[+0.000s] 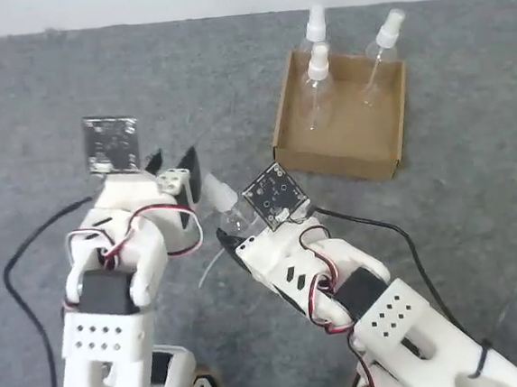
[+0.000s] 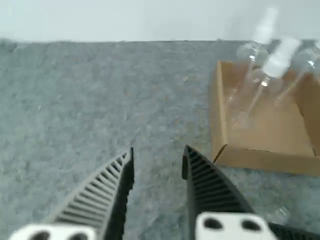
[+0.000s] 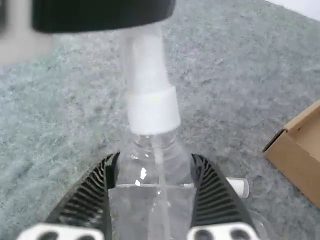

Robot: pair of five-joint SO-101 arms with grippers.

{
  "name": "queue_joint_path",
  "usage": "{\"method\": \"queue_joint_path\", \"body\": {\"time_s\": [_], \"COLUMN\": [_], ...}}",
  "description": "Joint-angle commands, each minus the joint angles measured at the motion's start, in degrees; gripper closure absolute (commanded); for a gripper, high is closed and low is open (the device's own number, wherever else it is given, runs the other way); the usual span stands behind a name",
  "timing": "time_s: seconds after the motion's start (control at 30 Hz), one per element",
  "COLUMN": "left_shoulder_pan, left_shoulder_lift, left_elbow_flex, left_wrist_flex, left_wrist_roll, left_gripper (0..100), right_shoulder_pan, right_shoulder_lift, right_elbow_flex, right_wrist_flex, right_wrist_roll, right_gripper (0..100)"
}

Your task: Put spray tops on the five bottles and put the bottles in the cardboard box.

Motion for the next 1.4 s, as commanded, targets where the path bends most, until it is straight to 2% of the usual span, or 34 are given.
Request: {"method": "queue_joint_path", "body": {"time_s": [0.0,0.13,0.3,0.43,0.57,0.63,0.83,0.97,1.17,1.37], "left_shoulder_pan": [6.1,7.9,1.5,-2.4,-2.5,-2.1,-2.0,-2.1,0.0,4.5], "left_shoulder_lift": [-0.2,-0.4,-0.5,-0.6,-4.7,-9.0,-21.4,-28.1,-35.9,-37.8], "left_elbow_flex": [0.1,0.0,-2.4,-6.6,-8.2,-6.2,9.2,16.0,20.2,21.8], "left_wrist_flex": [-1.1,-1.1,-0.8,3.5,8.7,10.2,1.4,0.9,1.1,1.1], "left_wrist_roll": [-0.7,-0.7,-0.7,-0.4,-0.2,0.4,0.3,0.2,0.2,-2.1], "left_gripper": [85,89,89,89,89,89,89,89,89,89], "right_shoulder_pan": [0.5,0.5,0.5,0.5,0.7,0.8,0.9,3.7,11.1,13.8], "right_shoulder_lift": [-2.2,-2.2,-2.2,-2.2,-2.2,-2.2,-2.2,-2.2,-2.2,-1.5], "right_elbow_flex": [-0.8,-0.8,-0.8,-0.8,-0.7,-0.7,-0.8,-0.8,-1.2,-3.0], "right_wrist_flex": [-1.5,-1.5,-1.3,-1.3,-1.1,-0.9,-1.0,-0.9,-1.4,-0.8], "right_wrist_roll": [-0.7,-0.7,-0.7,-0.7,-0.7,-0.7,-0.6,-0.6,-0.6,-0.5], "right_gripper": [99.3,99.3,99.3,99.3,99.3,99.3,99.3,99.3,99.3,99.3]}}
